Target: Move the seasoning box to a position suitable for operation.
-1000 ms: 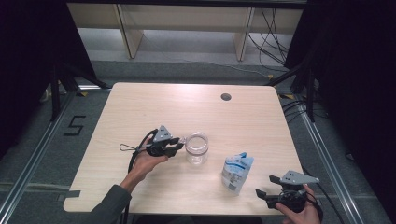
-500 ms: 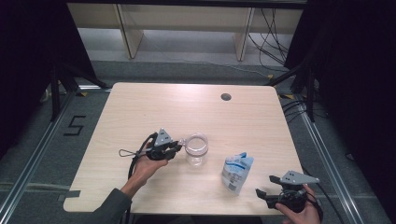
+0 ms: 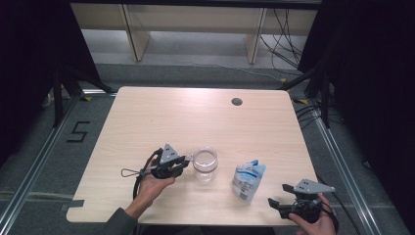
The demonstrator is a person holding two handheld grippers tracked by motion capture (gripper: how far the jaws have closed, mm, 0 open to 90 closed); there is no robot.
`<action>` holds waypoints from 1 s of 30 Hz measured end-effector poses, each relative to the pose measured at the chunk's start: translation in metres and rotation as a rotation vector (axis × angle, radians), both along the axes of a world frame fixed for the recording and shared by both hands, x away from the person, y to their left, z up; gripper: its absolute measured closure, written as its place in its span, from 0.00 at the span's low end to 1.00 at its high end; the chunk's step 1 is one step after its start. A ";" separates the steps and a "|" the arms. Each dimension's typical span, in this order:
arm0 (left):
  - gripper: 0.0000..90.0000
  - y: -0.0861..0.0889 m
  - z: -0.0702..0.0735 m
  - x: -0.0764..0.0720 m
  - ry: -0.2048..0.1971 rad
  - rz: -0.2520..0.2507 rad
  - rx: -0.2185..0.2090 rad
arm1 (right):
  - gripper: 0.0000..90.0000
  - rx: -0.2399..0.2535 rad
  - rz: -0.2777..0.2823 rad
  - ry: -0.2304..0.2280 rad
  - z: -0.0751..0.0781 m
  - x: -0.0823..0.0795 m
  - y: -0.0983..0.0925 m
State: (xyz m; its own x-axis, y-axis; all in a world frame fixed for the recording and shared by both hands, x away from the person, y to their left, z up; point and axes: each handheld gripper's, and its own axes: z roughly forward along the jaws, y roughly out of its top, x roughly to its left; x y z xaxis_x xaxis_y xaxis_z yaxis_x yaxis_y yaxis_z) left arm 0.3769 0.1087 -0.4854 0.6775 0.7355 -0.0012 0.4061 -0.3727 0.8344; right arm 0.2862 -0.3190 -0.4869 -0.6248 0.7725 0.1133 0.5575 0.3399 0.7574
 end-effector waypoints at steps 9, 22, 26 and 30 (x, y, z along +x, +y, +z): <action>0.86 -0.003 -0.001 -0.011 -0.002 0.011 -0.022 | 0.24 0.003 -0.003 0.000 0.000 0.000 0.000; 0.84 -0.007 0.000 -0.034 0.015 -0.018 -0.008 | 0.24 0.012 0.000 0.010 0.000 0.000 0.001; 0.84 -0.008 0.000 -0.036 0.013 -0.017 0.000 | 0.24 -0.001 0.015 -0.007 -0.001 0.001 0.000; 0.84 -0.008 0.000 -0.038 0.007 -0.025 0.011 | 0.24 0.015 -0.001 0.014 -0.001 -0.001 0.001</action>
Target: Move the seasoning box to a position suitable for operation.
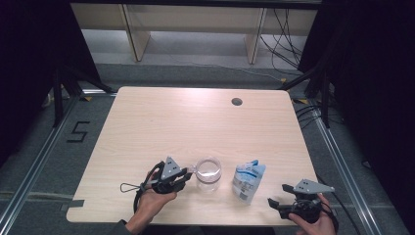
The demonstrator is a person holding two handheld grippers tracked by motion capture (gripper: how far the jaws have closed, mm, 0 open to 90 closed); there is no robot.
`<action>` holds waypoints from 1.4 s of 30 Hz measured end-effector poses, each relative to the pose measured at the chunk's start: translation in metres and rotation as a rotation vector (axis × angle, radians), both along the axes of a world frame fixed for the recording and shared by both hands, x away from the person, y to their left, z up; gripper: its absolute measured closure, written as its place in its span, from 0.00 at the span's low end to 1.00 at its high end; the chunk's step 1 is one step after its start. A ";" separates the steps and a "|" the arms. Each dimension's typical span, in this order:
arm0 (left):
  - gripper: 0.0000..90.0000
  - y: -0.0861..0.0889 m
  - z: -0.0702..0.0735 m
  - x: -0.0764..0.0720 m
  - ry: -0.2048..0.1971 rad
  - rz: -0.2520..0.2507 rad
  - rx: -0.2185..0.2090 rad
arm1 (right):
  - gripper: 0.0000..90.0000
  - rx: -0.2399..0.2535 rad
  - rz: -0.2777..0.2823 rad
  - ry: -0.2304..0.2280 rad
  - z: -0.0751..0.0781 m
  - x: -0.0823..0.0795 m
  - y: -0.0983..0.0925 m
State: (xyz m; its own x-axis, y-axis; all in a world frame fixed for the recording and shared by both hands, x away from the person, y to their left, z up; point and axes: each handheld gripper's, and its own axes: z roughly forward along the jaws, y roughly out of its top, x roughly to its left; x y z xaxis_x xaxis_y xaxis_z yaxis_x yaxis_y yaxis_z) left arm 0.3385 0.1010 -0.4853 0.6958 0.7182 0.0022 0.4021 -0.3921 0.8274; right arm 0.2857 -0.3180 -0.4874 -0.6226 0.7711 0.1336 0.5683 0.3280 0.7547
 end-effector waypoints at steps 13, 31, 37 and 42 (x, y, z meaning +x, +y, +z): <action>0.73 0.003 0.000 -0.007 0.017 -0.016 -0.040 | 0.24 0.001 0.002 -0.002 0.000 0.000 0.000; 0.75 0.025 0.024 -0.025 -0.034 -0.023 -0.136 | 0.28 0.022 0.026 -0.045 0.007 -0.010 -0.002; 0.84 0.024 0.036 -0.024 -0.067 -0.029 -0.155 | 0.33 0.089 0.022 -0.032 0.014 -0.025 0.004; 0.88 0.020 0.042 -0.021 -0.079 -0.043 -0.159 | 0.37 0.100 0.042 -0.076 0.016 -0.028 0.006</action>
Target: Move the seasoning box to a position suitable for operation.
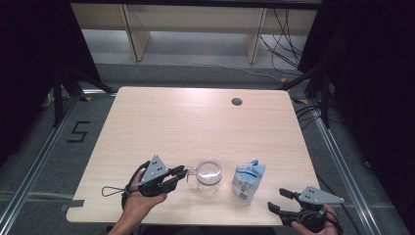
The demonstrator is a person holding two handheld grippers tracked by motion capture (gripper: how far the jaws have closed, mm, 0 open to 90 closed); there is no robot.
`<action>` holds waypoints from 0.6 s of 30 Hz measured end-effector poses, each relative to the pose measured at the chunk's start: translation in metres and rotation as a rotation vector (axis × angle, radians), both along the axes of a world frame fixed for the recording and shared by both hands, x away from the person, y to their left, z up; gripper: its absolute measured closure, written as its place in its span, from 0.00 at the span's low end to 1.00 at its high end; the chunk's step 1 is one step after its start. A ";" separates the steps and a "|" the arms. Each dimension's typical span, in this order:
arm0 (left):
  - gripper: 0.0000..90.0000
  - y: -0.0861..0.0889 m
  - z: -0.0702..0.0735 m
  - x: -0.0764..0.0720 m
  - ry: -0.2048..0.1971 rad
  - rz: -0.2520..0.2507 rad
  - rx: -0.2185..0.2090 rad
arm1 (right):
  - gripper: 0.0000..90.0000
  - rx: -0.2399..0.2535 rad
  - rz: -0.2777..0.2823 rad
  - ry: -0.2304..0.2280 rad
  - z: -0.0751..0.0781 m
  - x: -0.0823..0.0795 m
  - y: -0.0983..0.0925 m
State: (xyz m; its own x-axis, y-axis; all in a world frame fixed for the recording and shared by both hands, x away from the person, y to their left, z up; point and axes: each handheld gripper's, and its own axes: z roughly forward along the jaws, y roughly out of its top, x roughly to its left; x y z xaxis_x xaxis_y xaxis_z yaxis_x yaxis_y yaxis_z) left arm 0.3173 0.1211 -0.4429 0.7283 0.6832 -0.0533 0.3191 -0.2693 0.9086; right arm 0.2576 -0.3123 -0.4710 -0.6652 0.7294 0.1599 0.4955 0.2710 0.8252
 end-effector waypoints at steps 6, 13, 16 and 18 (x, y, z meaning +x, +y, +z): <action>0.92 -0.005 0.003 0.005 0.003 -0.012 -0.006 | 0.45 0.042 0.046 -0.033 0.007 -0.005 0.005; 0.93 -0.013 0.006 0.012 0.005 -0.027 0.003 | 0.54 0.025 0.096 -0.070 0.012 -0.012 0.020; 0.94 -0.015 0.006 0.014 0.006 -0.039 -0.004 | 0.57 0.041 0.109 -0.045 0.013 -0.017 0.025; 0.94 -0.016 0.007 0.014 0.011 -0.035 0.001 | 0.58 0.041 0.125 -0.067 0.013 -0.018 0.028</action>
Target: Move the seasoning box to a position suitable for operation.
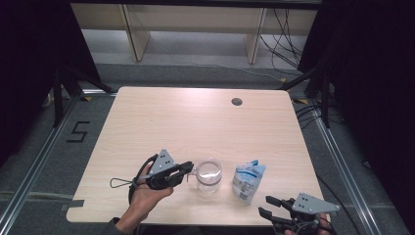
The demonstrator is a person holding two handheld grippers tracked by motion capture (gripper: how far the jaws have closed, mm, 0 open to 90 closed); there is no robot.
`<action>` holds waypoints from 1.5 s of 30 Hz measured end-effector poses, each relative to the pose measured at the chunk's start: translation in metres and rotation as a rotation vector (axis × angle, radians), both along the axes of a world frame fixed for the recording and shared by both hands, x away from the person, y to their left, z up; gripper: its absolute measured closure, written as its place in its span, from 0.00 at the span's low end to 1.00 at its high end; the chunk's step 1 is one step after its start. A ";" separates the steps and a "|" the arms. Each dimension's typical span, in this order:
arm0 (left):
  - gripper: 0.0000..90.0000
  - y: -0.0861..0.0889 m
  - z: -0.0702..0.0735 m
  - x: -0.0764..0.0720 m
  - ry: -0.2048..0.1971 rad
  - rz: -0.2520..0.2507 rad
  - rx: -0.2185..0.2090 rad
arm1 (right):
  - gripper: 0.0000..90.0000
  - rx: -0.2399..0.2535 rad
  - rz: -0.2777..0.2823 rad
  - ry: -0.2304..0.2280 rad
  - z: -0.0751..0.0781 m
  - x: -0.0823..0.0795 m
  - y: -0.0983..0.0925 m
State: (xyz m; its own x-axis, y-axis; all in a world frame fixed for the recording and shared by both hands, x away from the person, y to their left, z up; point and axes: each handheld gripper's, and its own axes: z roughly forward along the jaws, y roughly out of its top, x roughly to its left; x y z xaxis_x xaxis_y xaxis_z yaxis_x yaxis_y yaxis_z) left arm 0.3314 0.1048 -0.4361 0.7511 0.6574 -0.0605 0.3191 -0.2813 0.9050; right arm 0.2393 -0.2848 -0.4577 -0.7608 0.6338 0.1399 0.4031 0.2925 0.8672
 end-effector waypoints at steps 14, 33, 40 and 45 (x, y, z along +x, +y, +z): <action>0.94 0.000 -0.007 0.003 0.019 0.004 0.012 | 0.65 -0.016 0.024 -0.071 -0.002 -0.005 0.032; 0.94 0.001 -0.009 0.003 0.016 0.002 0.004 | 0.71 -0.016 0.039 -0.067 -0.005 0.008 0.070; 0.94 0.001 -0.009 0.001 0.013 -0.002 0.004 | 0.73 -0.023 0.062 -0.065 -0.009 0.013 0.084; 0.93 0.002 -0.009 0.001 0.013 -0.002 0.001 | 0.75 -0.047 0.059 -0.091 -0.010 0.016 0.088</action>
